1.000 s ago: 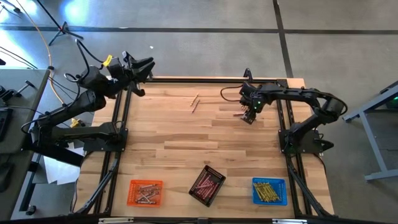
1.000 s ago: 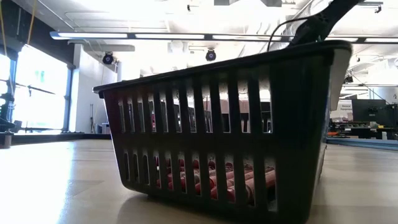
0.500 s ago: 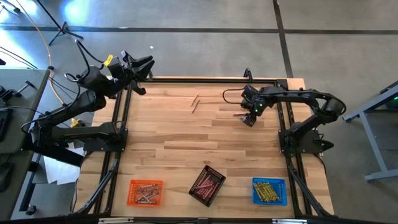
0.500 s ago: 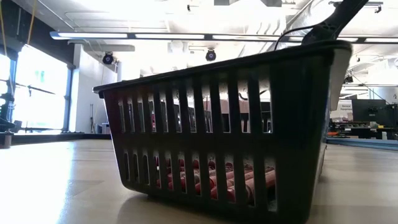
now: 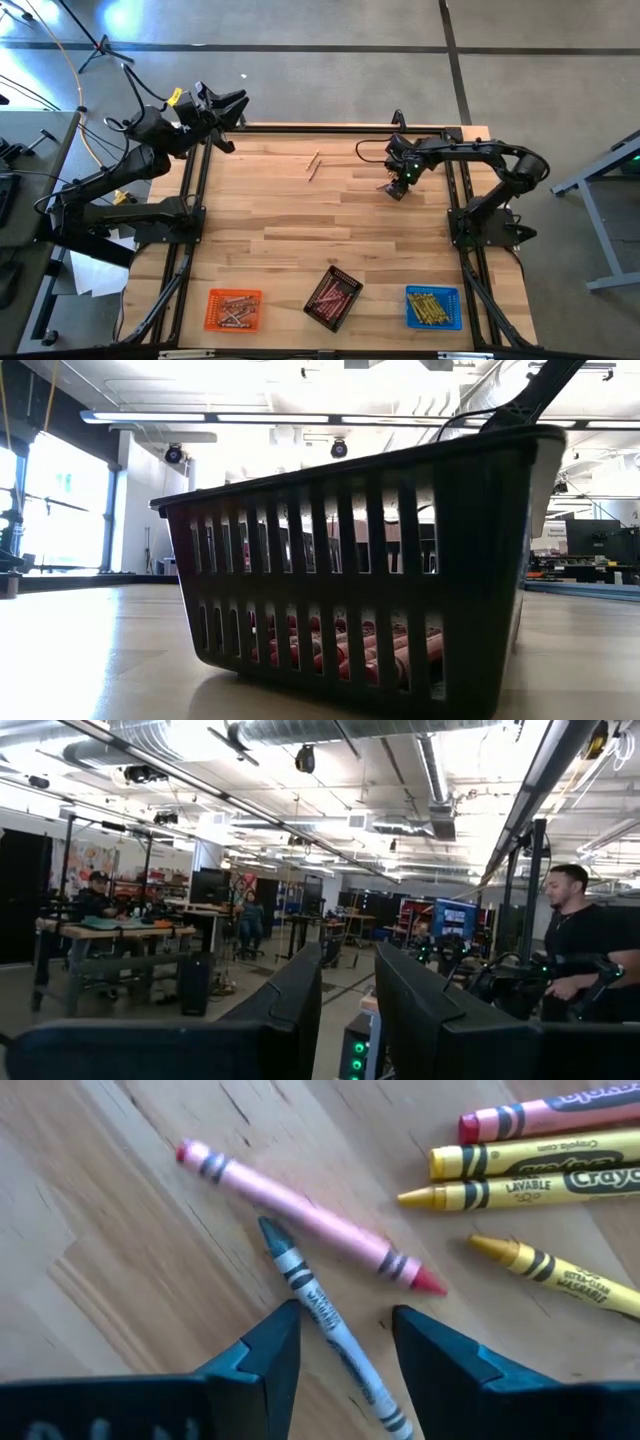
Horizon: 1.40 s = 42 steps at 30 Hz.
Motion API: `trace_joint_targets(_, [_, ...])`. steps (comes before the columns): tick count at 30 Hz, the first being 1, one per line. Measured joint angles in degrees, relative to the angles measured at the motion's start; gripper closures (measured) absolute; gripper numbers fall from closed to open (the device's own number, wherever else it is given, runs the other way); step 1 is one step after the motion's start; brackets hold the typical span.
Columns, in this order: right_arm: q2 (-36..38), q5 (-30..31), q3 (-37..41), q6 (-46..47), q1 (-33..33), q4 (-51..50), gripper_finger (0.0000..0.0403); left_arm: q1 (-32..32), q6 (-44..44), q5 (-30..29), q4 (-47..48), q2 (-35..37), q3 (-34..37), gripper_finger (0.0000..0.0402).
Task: Sort crayons
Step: Put the gray crayon into the orange bin
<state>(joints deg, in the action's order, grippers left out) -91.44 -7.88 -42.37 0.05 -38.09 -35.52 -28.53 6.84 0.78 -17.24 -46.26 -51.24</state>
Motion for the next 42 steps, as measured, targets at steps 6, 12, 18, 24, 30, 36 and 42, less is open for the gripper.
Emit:
trace_joint_targets(6, [0.02,0.03,-0.98,2.69,0.20,-1.09,0.0263,0.02,0.01,0.02,1.16,0.00,0.00,0.0317])
trace_joint_targets(12, [-0.19,-0.37,-3.19,3.63,0.13,-4.44,0.0312,0.02,0.01,0.02,2.70,0.00,0.00,0.0317])
trace_joint_targets(18, [-0.32,-5.38,-4.24,6.15,0.31,-7.93,0.0379,0.02,0.03,0.04,3.26,0.00,0.00,0.0317])
trace_joint_targets(24, [-0.22,-9.58,-4.32,11.38,0.33,-8.77,0.0390,0.02,0.47,0.08,4.01,0.66,0.02,0.0317])
trace_joint_targets(30, [-0.12,-14.58,-6.70,17.93,4.25,-6.59,0.0399,0.02,0.47,0.17,4.16,2.14,0.02,0.0317])
trace_joint_targets(36, [-0.06,-15.84,-15.28,25.03,13.68,5.86,0.0398,0.02,-1.08,1.82,4.32,4.29,0.02,0.0317])
trace_joint_targets(42, [-1.20,-8.58,-24.21,28.11,25.06,24.79,0.0399,0.02,-1.04,1.89,5.22,5.02,0.02,0.0317])
